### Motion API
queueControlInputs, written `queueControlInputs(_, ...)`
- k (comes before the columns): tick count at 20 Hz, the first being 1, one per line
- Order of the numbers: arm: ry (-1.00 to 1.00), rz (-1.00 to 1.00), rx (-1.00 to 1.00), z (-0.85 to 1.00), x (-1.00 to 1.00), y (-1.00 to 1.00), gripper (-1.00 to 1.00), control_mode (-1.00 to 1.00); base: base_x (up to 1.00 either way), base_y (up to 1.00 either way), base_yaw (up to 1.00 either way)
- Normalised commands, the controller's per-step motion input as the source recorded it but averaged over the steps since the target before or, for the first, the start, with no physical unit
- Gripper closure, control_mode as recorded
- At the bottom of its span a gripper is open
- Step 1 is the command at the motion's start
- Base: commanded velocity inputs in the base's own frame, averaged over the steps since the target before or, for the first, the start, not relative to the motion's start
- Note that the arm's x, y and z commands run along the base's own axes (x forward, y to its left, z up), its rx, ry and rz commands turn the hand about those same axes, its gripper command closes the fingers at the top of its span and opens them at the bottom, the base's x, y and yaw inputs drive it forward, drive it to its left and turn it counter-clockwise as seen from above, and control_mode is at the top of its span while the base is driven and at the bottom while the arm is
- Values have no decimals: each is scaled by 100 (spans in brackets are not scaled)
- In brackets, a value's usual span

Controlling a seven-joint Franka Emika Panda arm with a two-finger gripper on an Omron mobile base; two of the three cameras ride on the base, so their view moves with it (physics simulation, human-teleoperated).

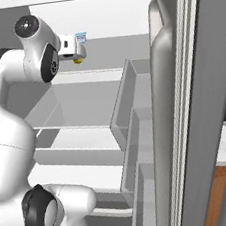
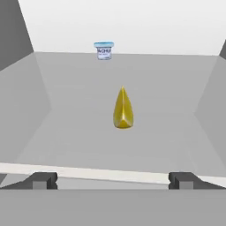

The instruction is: Take the lemon wedge from the fridge and place it on the plate with fish on the dining counter.

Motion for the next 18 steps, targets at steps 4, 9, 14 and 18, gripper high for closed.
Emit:
queueControlInputs(4, 1, 0, 0, -2, 57, 0, -100, -100, 0, 0, 0)
queueControlInputs(9, 0, 0, 0, -9, 57, -7, -100, -100, 0, 0, 0)
queueControlInputs(14, 0, 0, 0, -11, 42, -14, -100, -100, 0, 0, 0)
queueControlInputs(18, 0, 0, 0, -4, 26, -5, -100, -100, 0, 0, 0)
